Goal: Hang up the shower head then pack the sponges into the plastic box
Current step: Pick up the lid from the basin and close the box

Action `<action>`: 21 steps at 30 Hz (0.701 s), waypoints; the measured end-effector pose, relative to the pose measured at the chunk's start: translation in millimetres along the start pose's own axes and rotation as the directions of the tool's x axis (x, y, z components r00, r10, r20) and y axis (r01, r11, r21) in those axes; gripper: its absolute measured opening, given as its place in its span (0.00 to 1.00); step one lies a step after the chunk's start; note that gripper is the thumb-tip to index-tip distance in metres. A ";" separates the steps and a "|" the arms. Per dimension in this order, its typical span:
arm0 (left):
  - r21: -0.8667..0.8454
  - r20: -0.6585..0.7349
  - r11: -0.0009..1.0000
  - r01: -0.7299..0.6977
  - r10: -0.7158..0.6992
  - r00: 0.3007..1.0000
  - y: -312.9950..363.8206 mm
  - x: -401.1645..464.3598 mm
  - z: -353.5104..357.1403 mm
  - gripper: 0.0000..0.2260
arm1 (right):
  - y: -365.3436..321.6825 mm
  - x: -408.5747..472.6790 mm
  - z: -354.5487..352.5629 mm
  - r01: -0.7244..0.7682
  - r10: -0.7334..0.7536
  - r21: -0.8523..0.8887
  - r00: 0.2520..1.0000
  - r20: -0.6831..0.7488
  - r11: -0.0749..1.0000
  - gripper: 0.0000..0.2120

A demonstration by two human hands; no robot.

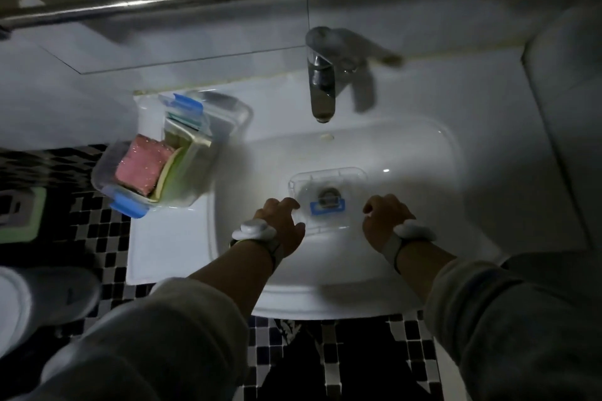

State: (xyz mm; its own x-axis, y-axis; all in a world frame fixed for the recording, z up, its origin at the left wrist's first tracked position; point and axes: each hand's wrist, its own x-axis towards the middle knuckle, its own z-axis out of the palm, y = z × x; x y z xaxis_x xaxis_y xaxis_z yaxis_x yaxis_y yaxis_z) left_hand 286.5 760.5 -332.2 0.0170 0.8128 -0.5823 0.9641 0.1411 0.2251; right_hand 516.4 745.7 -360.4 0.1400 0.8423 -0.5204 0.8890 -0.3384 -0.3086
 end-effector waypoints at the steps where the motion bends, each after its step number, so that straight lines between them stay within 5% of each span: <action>1: -0.011 0.015 1.000 0.017 -0.017 1.000 -0.6 3.9 6.3 0.19 | 2.9 2.5 4.8 -0.011 0.011 0.003 1.000 0.017 1.000 0.09; 8: -0.171 0.132 0.976 0.131 -0.109 0.985 -4.2 16.7 41.2 0.21 | 16.5 11.2 30.3 -0.062 0.056 0.088 0.996 0.064 0.994 0.12; 14: -0.417 0.159 0.862 0.288 -0.243 0.957 2.9 21.3 48.9 0.22 | 17.9 10.0 37.4 -0.085 0.073 0.142 0.994 0.084 0.986 0.14; 21: -0.394 0.126 0.865 0.311 -0.284 0.950 -5.8 -7.6 34.4 0.26 | 13.8 0.6 24.9 -0.159 0.131 0.377 0.986 0.099 0.913 0.12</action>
State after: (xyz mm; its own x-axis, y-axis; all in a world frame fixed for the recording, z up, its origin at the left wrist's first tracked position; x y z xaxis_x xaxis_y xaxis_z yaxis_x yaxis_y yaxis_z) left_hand 289.9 734.1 -355.9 -0.2247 0.6614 -0.7156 0.7350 0.5972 0.3212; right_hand 517.9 731.1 -384.7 0.2108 0.7450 -0.6329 0.6249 -0.6006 -0.4988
